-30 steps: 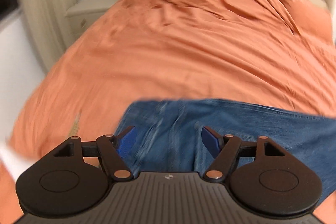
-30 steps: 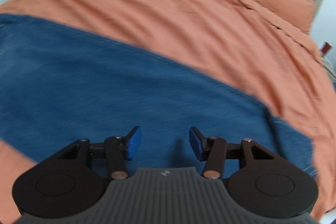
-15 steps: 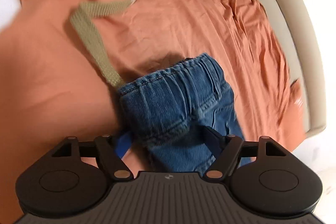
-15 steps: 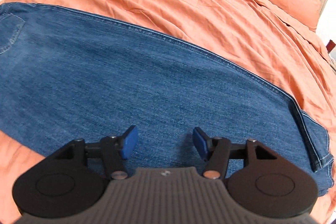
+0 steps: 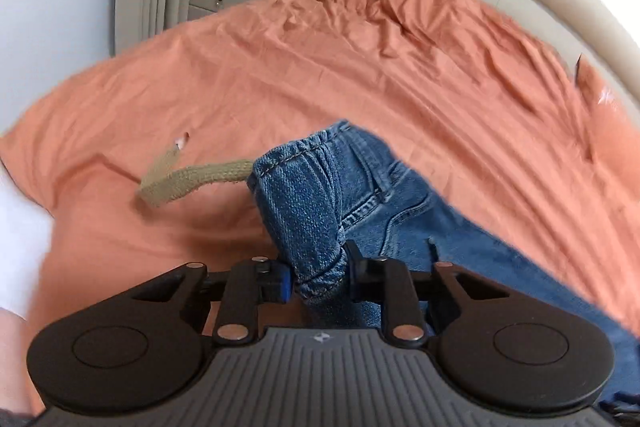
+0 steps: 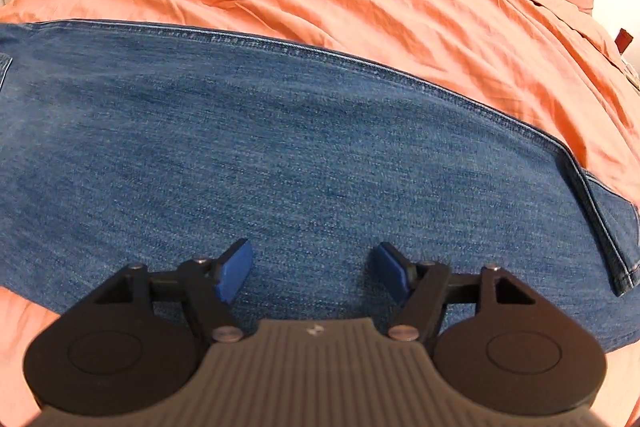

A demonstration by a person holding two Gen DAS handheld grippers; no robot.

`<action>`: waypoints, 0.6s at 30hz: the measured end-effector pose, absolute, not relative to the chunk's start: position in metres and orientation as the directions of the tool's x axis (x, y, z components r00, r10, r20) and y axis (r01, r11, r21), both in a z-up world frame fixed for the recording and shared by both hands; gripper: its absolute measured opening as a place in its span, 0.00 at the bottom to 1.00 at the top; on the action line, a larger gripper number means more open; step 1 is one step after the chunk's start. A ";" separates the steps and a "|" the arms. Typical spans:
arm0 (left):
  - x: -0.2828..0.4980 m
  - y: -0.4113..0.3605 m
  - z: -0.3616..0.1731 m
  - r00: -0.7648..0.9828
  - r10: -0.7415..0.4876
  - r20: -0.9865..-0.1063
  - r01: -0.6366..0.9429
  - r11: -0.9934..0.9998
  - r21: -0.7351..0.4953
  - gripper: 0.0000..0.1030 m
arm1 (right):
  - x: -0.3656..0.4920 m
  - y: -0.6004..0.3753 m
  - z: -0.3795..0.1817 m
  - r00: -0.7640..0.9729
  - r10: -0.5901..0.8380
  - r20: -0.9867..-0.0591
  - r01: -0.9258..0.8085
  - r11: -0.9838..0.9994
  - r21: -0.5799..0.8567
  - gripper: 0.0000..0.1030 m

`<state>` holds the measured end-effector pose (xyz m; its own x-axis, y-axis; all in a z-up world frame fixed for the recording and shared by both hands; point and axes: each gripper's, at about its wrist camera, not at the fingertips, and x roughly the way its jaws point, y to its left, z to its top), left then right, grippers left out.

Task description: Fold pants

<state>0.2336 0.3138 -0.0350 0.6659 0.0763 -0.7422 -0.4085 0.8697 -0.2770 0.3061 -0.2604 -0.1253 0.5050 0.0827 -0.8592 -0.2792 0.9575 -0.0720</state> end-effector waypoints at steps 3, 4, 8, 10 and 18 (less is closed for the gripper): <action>0.249 0.323 -0.063 0.571 0.098 -0.815 -0.471 0.852 -0.227 0.26 | 0.306 -0.272 -0.125 0.501 0.104 -0.859 -0.252 0.967 -0.030 0.62; 0.254 0.322 -0.070 0.556 0.117 -0.823 -0.470 0.861 -0.196 0.26 | 0.305 -0.276 -0.125 0.504 0.106 -0.857 -0.240 0.971 -0.021 0.60; 0.259 0.317 -0.084 0.517 0.154 -0.842 -0.465 0.876 -0.126 0.28 | 0.301 -0.305 -0.120 0.516 0.101 -0.850 -0.178 0.984 0.009 0.43; 0.263 0.317 -0.083 0.497 0.158 -0.853 -0.462 0.881 -0.106 0.31 | 0.299 -0.326 -0.115 0.527 0.073 -0.847 -0.141 0.990 -0.002 0.41; 0.273 0.309 -0.088 0.447 0.213 -0.869 -0.460 0.888 -0.018 0.43 | 0.317 -0.444 -0.110 0.567 -0.095 -0.818 0.136 0.990 -0.020 0.40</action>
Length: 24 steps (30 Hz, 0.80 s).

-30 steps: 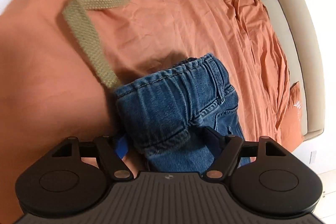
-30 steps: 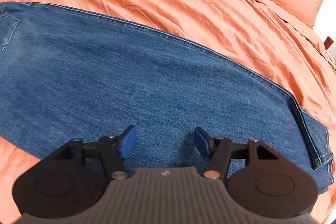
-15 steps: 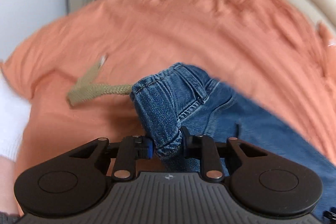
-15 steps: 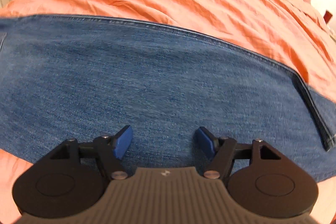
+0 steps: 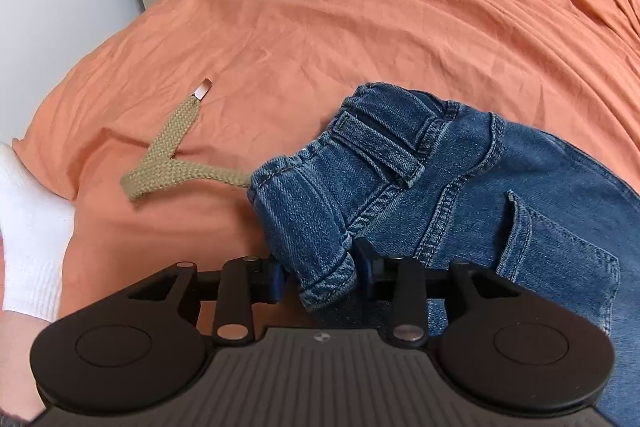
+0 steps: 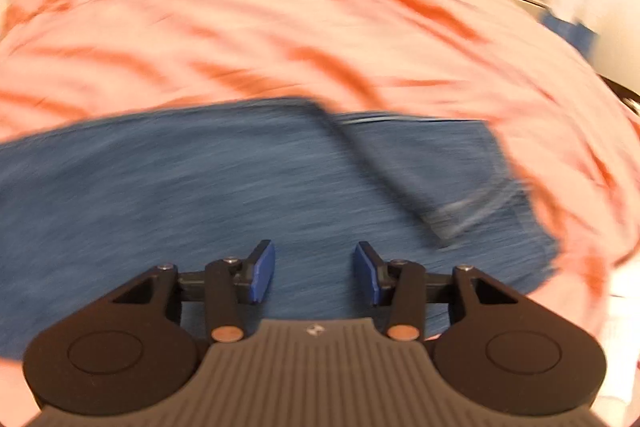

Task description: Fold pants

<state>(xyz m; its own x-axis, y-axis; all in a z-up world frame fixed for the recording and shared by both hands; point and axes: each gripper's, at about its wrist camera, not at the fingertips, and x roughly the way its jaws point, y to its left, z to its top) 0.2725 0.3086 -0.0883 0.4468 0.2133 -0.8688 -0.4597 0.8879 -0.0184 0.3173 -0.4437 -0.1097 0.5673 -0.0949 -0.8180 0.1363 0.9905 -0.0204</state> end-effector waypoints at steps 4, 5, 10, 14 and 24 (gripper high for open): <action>0.277 0.302 -0.089 0.430 0.247 -0.868 -0.466 0.884 0.020 0.43 | 0.338 -0.487 -0.117 0.547 -0.156 -0.822 0.226 0.973 -0.034 0.31; 0.279 0.301 -0.089 0.424 0.255 -0.869 -0.467 0.884 0.032 0.43 | 0.343 -0.497 -0.118 0.546 -0.179 -0.819 0.241 0.969 -0.051 0.31; 0.282 0.300 -0.087 0.413 0.267 -0.871 -0.467 0.883 0.049 0.46 | 0.362 -0.546 -0.107 0.576 -0.268 -0.772 0.332 0.940 -0.079 0.31; 0.275 0.300 -0.081 0.436 0.273 -0.857 -0.476 0.879 0.038 0.51 | 0.363 -0.572 -0.096 0.584 -0.292 -0.758 0.386 0.921 -0.058 0.31; 0.215 0.280 -0.038 0.566 0.285 -0.773 -0.426 0.905 0.022 0.73 | 0.259 -0.594 -0.097 0.647 -0.076 -0.759 0.473 0.820 0.322 0.32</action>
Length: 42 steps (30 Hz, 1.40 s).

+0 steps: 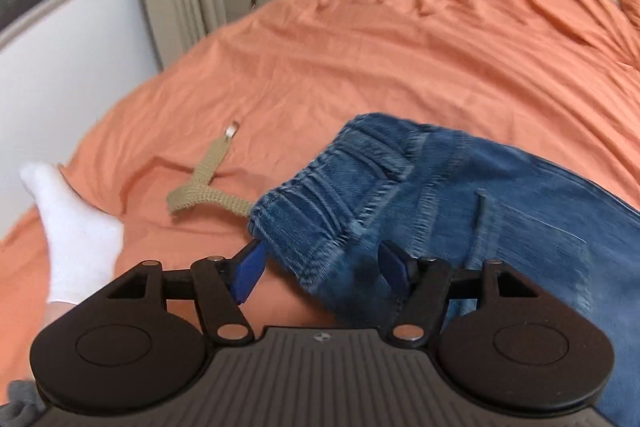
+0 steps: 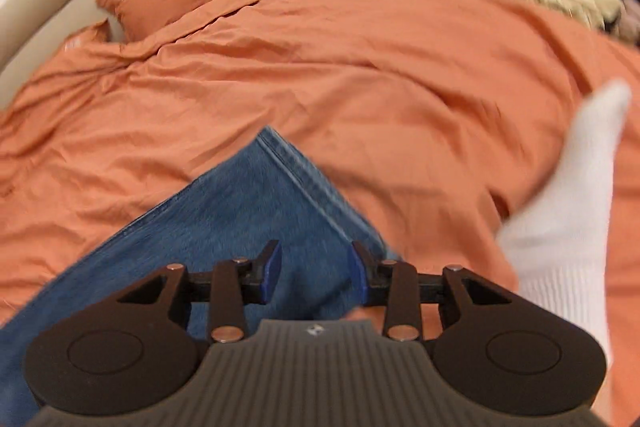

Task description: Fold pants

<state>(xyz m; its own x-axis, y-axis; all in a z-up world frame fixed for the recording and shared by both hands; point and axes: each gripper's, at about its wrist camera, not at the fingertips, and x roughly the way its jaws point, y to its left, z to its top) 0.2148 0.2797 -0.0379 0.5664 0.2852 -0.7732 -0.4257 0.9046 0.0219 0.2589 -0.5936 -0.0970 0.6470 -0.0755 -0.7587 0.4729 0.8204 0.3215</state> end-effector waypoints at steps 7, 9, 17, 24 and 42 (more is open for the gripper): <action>0.185 0.223 -0.008 0.637 0.188 -0.748 -0.280 0.960 0.003 0.74 | 0.255 -0.618 -0.134 0.682 -0.014 -0.732 0.543 0.679 0.493 0.19; 0.179 0.207 -0.004 0.640 0.154 -0.753 -0.240 0.971 -0.006 0.73 | 0.256 -0.624 -0.139 0.706 -0.001 -0.709 0.541 0.646 0.538 0.00; 0.157 0.148 -0.006 0.624 0.057 -0.780 -0.048 0.998 0.034 0.70 | 0.240 -0.620 -0.114 0.777 -0.017 -0.630 0.437 0.734 0.519 0.00; 0.127 0.114 -0.026 0.602 0.006 -0.798 0.078 0.995 0.067 0.67 | 0.247 -0.621 -0.144 0.722 -0.029 -0.691 0.501 0.711 0.493 0.00; 0.121 0.031 -0.110 0.699 -0.018 -0.715 0.090 0.994 0.064 0.68 | 0.219 -0.620 -0.164 0.764 0.086 -0.639 0.493 0.561 0.665 0.36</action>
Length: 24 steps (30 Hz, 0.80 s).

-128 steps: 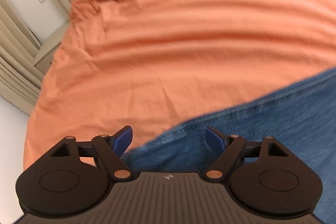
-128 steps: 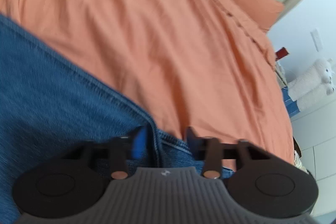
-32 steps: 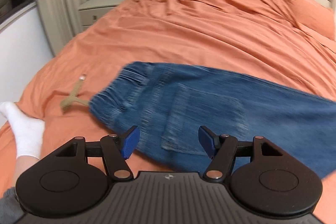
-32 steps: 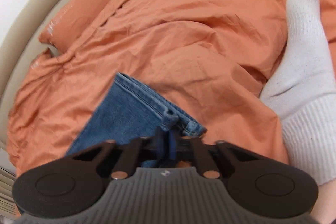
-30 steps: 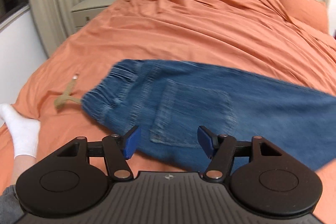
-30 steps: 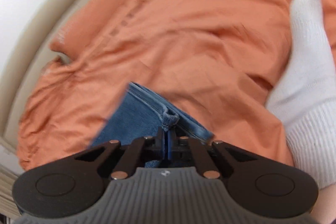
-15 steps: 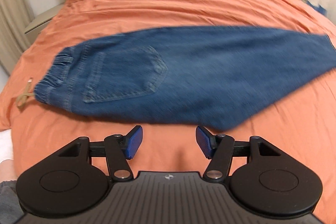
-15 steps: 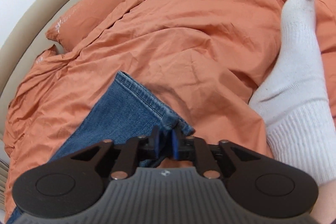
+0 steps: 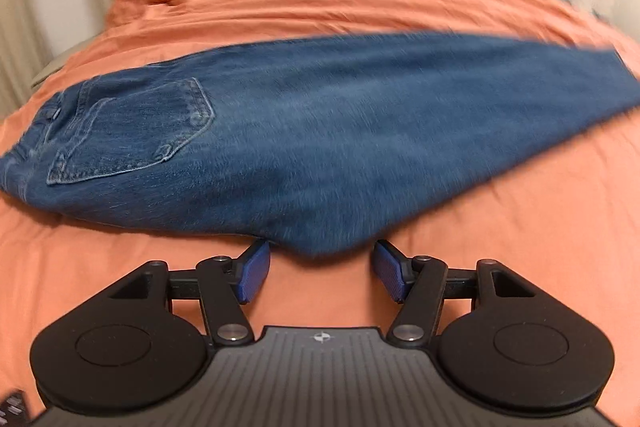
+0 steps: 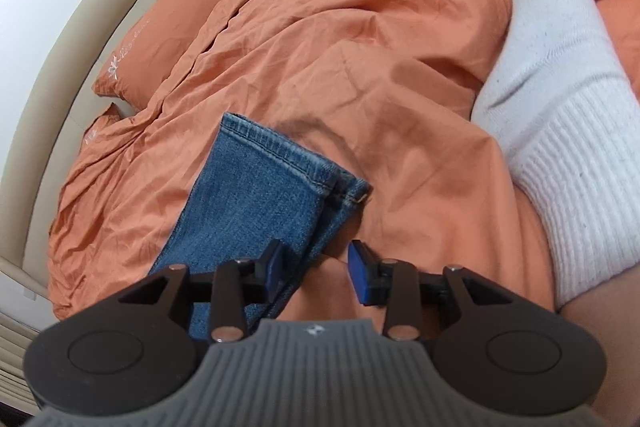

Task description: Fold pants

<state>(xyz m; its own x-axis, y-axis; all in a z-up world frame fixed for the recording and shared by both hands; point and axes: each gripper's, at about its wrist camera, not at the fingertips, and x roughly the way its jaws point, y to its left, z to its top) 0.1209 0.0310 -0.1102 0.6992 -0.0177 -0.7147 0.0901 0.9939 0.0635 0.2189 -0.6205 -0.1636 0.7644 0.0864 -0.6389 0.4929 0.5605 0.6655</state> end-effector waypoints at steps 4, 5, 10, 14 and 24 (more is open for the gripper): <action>0.134 0.061 -0.099 0.726 -0.086 -0.682 -0.070 0.978 -0.199 0.68 | 0.217 -0.628 -0.172 0.783 0.120 -0.610 0.485 0.496 0.720 0.40; 0.137 0.069 -0.097 0.730 -0.104 -0.676 -0.105 0.959 -0.261 0.68 | 0.218 -0.629 -0.174 0.785 0.125 -0.607 0.483 0.489 0.726 0.40; 0.147 0.079 -0.101 0.724 -0.116 -0.680 -0.184 0.917 -0.353 0.70 | 0.223 -0.633 -0.183 0.799 0.140 -0.584 0.475 0.448 0.757 0.39; 0.146 0.087 -0.097 0.751 -0.134 -0.646 -0.244 0.853 -0.461 0.66 | 0.224 -0.637 -0.187 0.805 0.125 -0.580 0.488 0.415 0.768 0.22; 0.166 0.093 -0.104 0.667 -0.152 -0.730 -0.342 0.807 -0.481 0.66 | 0.222 -0.636 -0.184 0.807 0.111 -0.580 0.484 0.437 0.758 0.19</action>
